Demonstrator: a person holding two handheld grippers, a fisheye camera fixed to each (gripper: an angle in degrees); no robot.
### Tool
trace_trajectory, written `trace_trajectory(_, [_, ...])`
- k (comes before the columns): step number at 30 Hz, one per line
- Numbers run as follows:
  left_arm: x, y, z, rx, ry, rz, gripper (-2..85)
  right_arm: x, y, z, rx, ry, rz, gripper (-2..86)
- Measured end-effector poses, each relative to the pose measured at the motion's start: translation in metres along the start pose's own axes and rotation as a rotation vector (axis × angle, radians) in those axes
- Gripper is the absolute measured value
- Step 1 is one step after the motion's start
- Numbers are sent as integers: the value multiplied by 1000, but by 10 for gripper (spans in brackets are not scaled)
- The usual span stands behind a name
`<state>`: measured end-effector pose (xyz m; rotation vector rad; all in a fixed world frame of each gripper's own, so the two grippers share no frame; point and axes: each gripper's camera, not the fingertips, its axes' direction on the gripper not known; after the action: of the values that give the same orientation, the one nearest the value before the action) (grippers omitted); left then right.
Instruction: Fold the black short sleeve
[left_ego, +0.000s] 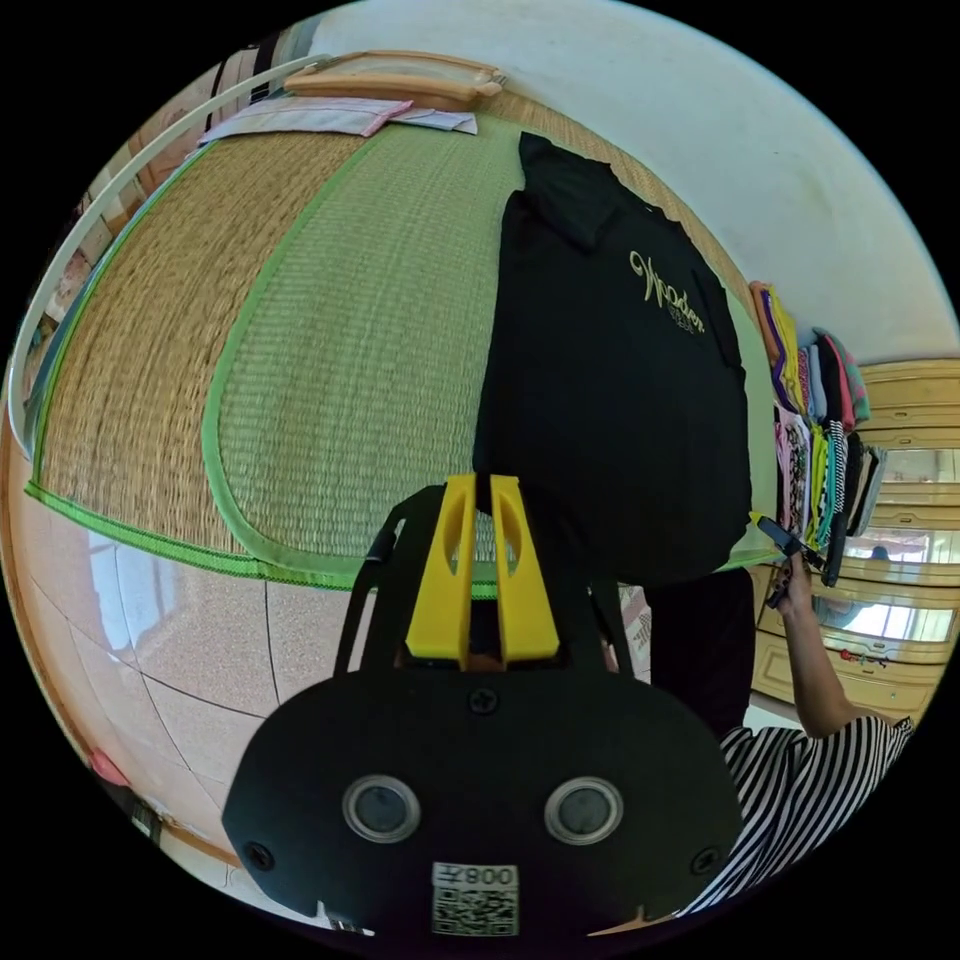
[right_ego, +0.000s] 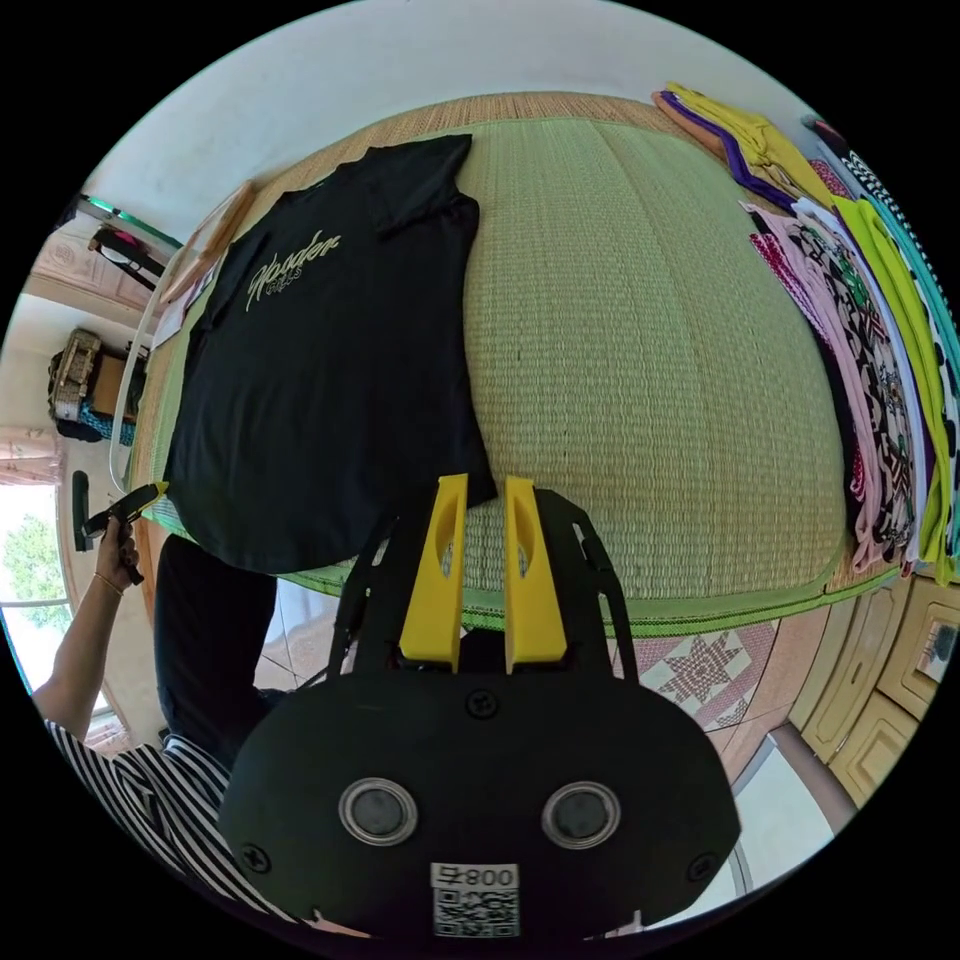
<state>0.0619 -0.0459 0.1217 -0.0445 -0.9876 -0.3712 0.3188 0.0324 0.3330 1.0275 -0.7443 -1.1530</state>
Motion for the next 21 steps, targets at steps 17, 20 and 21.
trace_trajectory(17, [-38,59,54,8,97,-42,22,45,42,17,-11,-97,26,31])
trace_trajectory(20, [-47,76,62,5,121,-51,19,61,54,19,-25,-144,28,26])
trace_trajectory(21, [-50,81,64,6,130,-55,19,67,61,18,-23,-161,27,25])
